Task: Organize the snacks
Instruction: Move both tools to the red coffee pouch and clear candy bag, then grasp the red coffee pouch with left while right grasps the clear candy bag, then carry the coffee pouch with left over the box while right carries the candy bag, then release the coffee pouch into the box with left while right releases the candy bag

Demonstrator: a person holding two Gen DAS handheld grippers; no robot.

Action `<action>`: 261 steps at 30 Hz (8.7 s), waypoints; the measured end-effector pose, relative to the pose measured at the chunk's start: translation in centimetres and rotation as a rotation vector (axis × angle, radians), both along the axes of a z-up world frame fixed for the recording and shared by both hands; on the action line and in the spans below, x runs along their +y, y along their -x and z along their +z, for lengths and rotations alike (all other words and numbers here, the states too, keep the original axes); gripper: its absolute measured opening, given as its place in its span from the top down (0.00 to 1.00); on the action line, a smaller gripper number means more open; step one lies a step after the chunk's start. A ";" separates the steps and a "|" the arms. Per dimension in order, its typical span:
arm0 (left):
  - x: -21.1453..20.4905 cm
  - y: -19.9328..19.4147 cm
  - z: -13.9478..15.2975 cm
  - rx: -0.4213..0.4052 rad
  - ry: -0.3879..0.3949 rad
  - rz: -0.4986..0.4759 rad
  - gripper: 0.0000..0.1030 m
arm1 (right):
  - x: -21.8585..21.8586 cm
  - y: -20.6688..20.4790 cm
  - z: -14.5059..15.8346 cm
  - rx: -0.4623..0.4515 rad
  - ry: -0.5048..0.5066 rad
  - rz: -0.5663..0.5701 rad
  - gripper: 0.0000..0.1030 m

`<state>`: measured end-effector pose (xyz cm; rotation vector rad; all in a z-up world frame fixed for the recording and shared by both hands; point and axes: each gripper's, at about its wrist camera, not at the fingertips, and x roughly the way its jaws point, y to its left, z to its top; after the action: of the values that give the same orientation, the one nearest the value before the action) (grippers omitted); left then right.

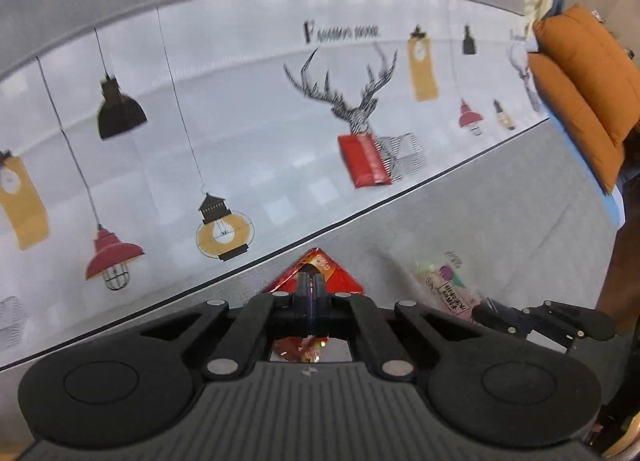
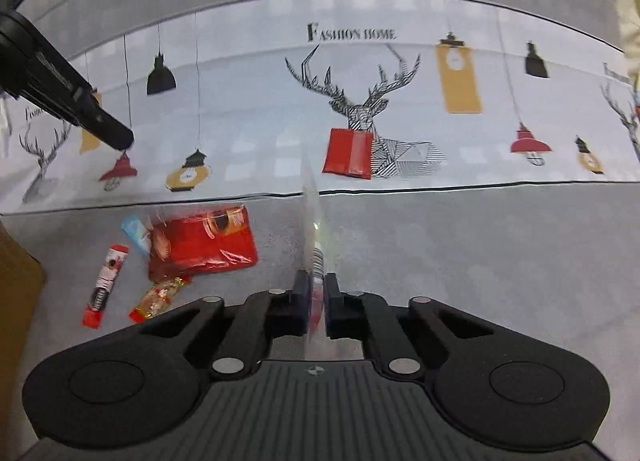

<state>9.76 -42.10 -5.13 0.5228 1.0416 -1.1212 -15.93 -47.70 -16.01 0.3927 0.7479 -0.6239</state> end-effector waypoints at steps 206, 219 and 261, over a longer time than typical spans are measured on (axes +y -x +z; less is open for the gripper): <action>44.6 -1.1 1.5 -0.134 -0.172 0.526 0.53 | 37.6 -11.7 11.8 -0.174 -0.185 0.293 0.95; 43.3 -3.0 -0.3 -0.135 -0.197 0.520 0.53 | 36.5 -14.1 10.3 -0.159 -0.192 0.291 0.95; 48.8 12.6 20.0 -0.218 -0.135 0.433 0.00 | 39.6 1.6 18.5 -0.213 -0.049 0.184 0.06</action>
<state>-2.82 6.70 14.84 0.4848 0.9838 -0.6018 -17.58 -8.15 2.51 0.4230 0.5885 -0.3847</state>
